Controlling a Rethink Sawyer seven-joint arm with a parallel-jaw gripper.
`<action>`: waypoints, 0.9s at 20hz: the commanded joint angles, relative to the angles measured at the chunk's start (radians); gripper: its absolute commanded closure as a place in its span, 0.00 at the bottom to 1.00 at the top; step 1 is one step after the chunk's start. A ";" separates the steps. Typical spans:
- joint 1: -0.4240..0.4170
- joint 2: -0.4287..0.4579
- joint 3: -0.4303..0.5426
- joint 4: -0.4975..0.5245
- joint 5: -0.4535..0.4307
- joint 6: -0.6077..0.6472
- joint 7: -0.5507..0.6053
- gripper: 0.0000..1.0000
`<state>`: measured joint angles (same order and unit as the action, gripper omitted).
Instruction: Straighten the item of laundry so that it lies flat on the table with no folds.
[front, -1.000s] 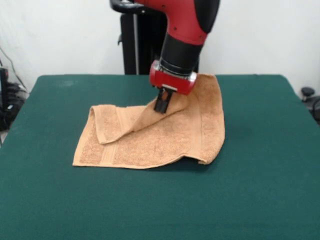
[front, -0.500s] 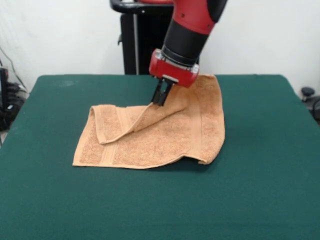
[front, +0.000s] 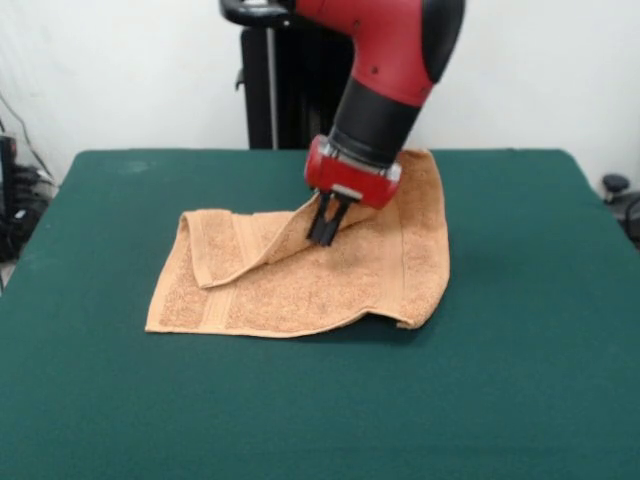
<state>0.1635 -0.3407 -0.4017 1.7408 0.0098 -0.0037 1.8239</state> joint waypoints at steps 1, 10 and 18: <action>0.034 0.121 0.099 -0.067 0.075 -0.094 0.217 1.00; 0.079 0.113 0.007 -0.100 0.078 0.196 0.111 1.00; 0.043 0.036 -0.003 -0.107 0.017 0.409 0.052 1.00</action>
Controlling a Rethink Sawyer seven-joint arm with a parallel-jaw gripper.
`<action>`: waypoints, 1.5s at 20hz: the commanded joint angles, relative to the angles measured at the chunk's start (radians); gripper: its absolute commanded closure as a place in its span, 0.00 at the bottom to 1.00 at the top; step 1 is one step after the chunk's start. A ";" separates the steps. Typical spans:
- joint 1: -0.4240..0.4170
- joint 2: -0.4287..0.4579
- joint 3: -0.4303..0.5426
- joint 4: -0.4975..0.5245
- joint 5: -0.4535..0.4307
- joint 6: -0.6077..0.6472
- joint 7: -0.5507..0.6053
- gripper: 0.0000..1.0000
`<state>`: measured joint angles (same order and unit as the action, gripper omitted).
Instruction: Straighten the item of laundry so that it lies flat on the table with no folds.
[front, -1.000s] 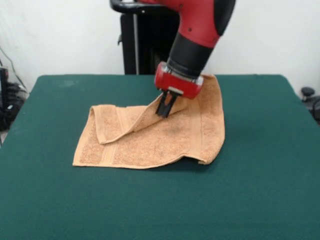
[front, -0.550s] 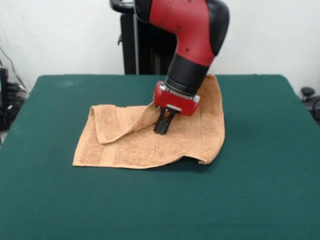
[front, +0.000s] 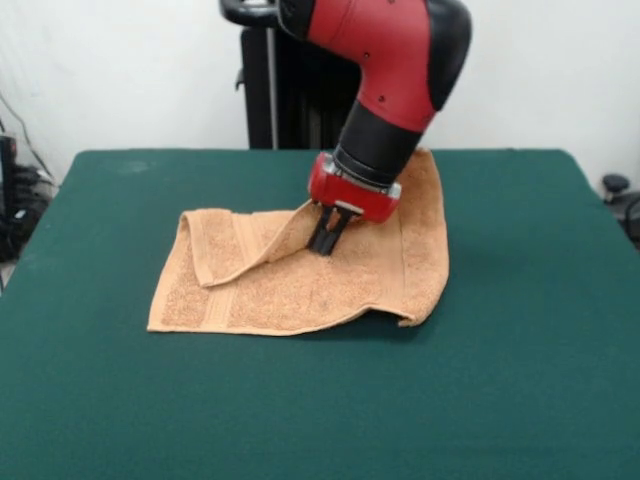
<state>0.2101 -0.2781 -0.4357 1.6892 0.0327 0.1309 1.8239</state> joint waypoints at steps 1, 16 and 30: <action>-0.014 -0.029 0.034 -0.057 -0.017 0.285 0.047 1.00; -0.075 0.124 0.082 -0.052 -0.071 0.112 0.113 1.00; -0.146 -0.001 0.195 0.127 -0.053 0.327 0.056 1.00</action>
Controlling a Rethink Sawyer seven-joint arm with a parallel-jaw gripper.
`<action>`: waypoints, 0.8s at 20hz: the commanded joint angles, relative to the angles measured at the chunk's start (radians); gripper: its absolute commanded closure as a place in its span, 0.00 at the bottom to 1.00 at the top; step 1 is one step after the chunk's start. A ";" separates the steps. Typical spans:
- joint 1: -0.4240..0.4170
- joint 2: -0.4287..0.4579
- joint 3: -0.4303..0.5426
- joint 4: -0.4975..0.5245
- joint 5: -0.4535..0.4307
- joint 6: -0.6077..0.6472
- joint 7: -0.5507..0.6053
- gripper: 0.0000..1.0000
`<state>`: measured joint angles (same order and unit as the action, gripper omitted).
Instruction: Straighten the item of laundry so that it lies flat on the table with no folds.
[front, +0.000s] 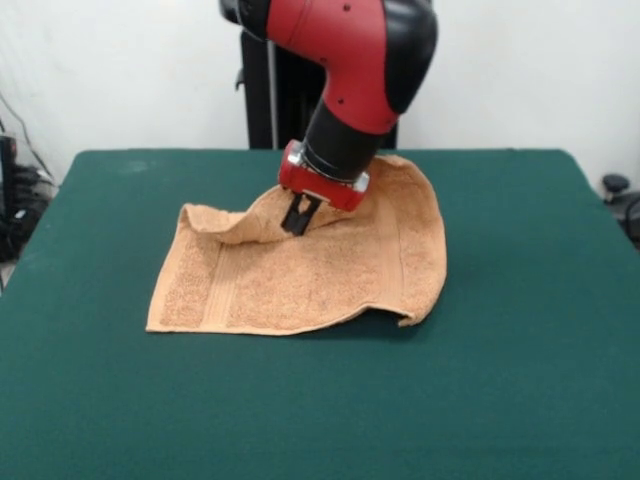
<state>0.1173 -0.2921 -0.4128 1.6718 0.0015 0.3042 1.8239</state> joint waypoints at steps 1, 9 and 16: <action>-0.050 0.005 0.171 0.151 -0.019 0.165 0.062 1.00; -0.018 -0.066 0.135 0.245 0.016 0.251 0.136 1.00; -0.064 -0.075 0.176 0.272 -0.009 0.278 0.072 1.00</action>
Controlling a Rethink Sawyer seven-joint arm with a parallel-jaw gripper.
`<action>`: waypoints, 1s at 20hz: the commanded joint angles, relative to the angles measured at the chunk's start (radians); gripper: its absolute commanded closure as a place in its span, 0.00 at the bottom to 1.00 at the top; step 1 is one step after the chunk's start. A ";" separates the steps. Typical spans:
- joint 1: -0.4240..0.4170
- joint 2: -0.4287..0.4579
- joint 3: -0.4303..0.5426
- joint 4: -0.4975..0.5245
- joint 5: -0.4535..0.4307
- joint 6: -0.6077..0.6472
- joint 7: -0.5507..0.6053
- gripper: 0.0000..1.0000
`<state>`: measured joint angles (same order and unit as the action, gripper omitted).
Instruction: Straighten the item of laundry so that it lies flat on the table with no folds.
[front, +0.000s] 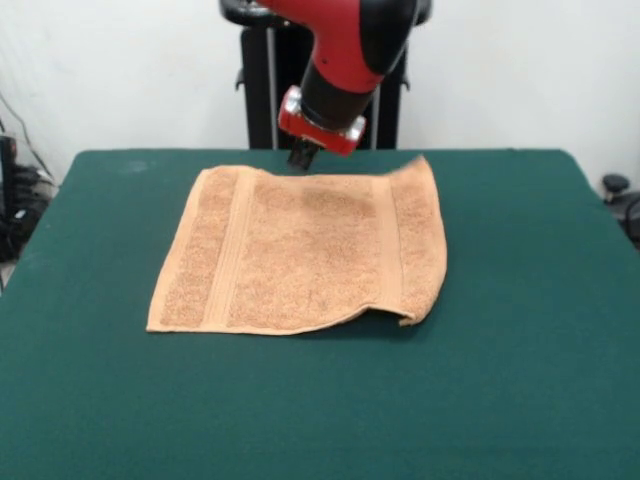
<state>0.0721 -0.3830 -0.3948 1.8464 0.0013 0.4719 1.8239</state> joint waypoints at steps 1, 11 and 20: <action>-0.022 0.025 0.162 0.092 -0.009 0.100 0.073 1.00; 0.028 0.054 0.144 0.075 -0.001 -0.345 0.222 1.00; 0.063 -0.139 0.111 0.010 0.066 -0.167 0.160 1.00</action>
<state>0.0887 -0.4112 -0.3641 1.9092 0.0029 0.1080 1.8239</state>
